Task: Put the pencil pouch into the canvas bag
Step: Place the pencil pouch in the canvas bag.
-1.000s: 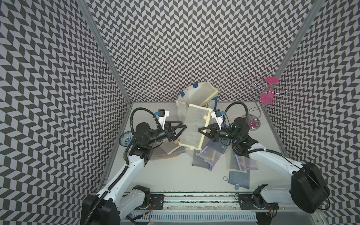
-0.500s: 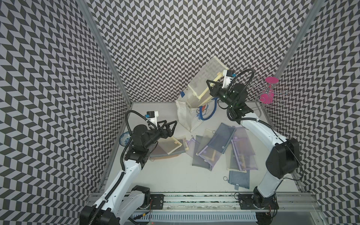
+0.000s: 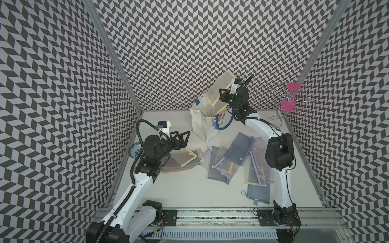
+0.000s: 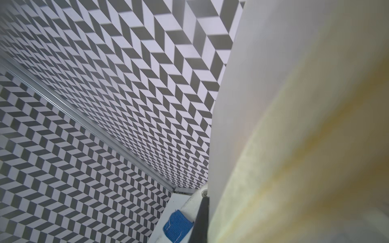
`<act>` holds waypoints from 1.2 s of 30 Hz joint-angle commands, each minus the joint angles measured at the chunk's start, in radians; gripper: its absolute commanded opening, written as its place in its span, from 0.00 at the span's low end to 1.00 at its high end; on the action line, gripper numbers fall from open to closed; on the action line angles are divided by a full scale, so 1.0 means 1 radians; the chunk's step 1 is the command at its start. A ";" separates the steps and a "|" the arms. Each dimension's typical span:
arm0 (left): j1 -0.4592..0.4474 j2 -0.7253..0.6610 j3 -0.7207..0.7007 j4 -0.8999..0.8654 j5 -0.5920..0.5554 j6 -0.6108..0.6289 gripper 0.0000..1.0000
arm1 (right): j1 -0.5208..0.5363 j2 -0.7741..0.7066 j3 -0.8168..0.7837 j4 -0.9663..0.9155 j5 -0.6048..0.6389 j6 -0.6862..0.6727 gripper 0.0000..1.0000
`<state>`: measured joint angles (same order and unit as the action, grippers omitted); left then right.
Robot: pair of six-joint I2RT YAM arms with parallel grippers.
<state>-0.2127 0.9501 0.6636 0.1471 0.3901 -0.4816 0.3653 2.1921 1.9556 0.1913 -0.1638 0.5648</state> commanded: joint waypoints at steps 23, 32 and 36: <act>0.010 0.072 0.015 -0.057 -0.078 0.010 0.89 | 0.056 -0.140 -0.160 -0.069 -0.037 -0.138 0.99; 0.080 0.217 0.120 -0.323 -0.117 -0.012 0.84 | 0.050 -0.210 -0.004 -0.358 0.060 -0.283 0.99; 0.113 0.267 0.135 -0.374 -0.076 -0.007 0.83 | 0.033 -0.219 0.032 -0.452 0.006 -0.311 0.99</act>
<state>-0.1158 1.1992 0.7612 -0.1490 0.2871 -0.4896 0.4118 2.0014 1.9675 -0.1650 -0.1459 0.3054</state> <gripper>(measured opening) 0.830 0.992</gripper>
